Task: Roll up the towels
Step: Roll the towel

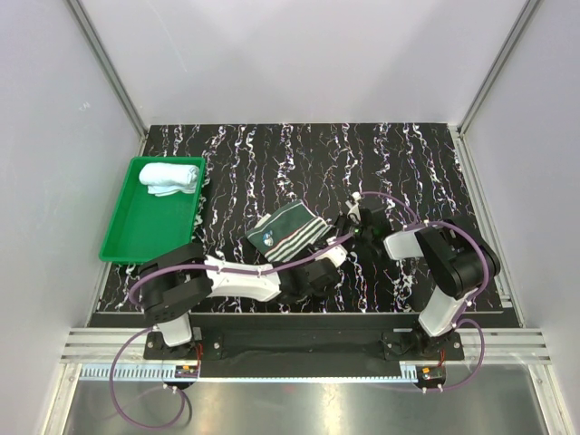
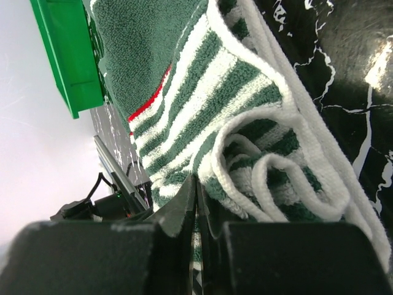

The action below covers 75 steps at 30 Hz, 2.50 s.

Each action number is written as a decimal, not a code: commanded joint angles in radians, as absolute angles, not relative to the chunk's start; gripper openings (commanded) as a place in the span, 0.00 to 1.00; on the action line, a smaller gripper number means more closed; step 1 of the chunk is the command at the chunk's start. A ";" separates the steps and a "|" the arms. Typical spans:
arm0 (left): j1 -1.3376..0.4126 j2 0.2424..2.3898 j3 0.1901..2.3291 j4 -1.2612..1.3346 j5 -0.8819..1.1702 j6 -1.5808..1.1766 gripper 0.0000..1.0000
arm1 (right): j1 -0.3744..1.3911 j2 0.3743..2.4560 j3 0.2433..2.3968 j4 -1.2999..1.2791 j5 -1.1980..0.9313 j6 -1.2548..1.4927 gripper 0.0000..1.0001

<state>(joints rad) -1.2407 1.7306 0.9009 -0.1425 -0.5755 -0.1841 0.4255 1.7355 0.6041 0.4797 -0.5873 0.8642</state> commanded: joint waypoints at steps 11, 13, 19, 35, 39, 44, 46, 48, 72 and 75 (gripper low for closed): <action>-1.229 1.721 0.851 -0.180 -0.410 -0.273 0.00 | 0.436 1.606 0.803 -0.084 -0.352 0.710 0.50; -1.224 1.706 0.844 -0.172 -0.342 -0.307 0.00 | 0.425 1.551 0.854 -0.237 -0.260 0.690 0.54; -1.203 1.715 0.862 -0.173 -0.186 -0.419 0.00 | 0.302 1.387 1.044 -0.535 -0.091 0.643 0.67; -0.864 1.759 0.703 0.205 0.541 -0.754 0.00 | 0.233 1.051 0.829 -0.496 -0.339 0.672 0.64; -0.809 1.796 0.667 0.268 0.603 -0.817 0.00 | 0.232 1.052 0.720 -0.343 -0.471 0.735 0.63; -0.746 1.879 0.615 0.482 0.725 -0.956 0.00 | 0.264 1.100 0.552 0.104 -0.637 0.910 0.59; -0.733 1.894 0.606 0.512 0.742 -0.980 0.00 | 0.302 1.150 0.546 0.197 -0.632 0.919 0.57; -0.715 1.920 0.591 0.551 0.761 -1.021 0.00 | 0.331 1.224 0.551 0.251 -0.627 0.936 0.54; -0.592 1.813 0.586 0.431 0.729 -0.976 0.42 | 0.377 1.848 0.489 0.838 -0.640 1.040 0.36; -0.592 1.734 0.632 0.225 0.655 -0.888 0.52 | 0.385 1.861 0.489 0.825 -0.630 1.023 0.36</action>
